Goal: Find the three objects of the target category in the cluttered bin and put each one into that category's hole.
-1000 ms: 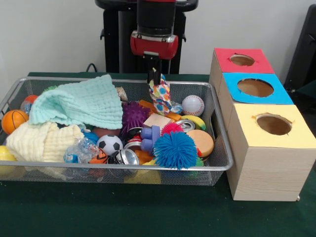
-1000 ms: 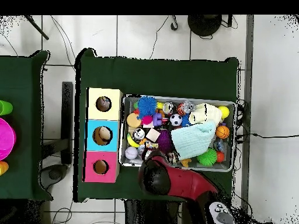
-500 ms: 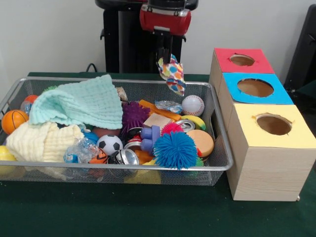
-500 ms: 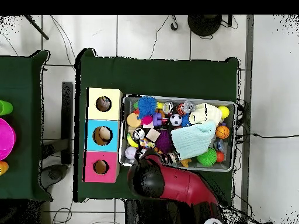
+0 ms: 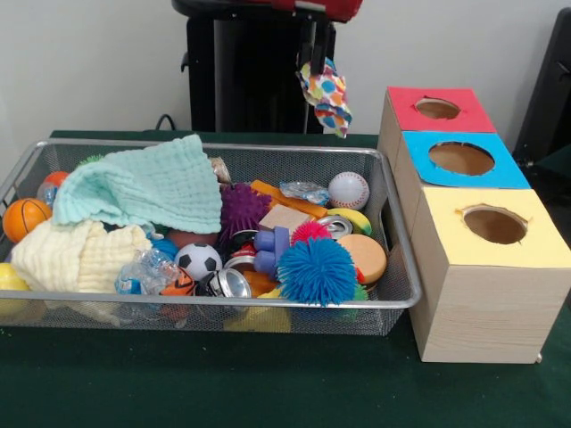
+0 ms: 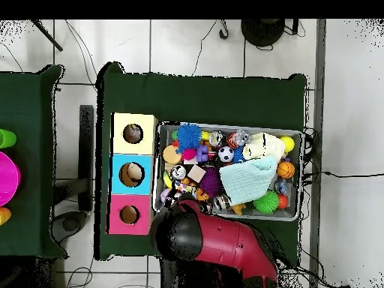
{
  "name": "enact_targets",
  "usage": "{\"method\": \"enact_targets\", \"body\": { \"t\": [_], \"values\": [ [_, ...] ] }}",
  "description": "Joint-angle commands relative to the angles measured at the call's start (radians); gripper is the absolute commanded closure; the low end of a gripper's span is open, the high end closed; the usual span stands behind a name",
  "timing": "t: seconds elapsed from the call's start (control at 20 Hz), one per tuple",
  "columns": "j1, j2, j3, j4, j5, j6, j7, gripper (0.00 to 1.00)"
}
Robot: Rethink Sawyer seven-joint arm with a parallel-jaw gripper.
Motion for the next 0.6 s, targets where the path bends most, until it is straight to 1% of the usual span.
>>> {"method": "enact_targets", "body": {
  "t": [0.05, 0.45, 0.6],
  "values": [
    [0.035, -0.048, -0.028, -0.103, 0.057, 0.146, 0.22, 1.0],
    [0.077, -0.041, -0.047, -0.134, 0.104, 0.176, 0.233, 1.0],
    [0.089, -0.052, -0.047, -0.145, 0.13, 0.214, 0.233, 1.0]
  ]
}}
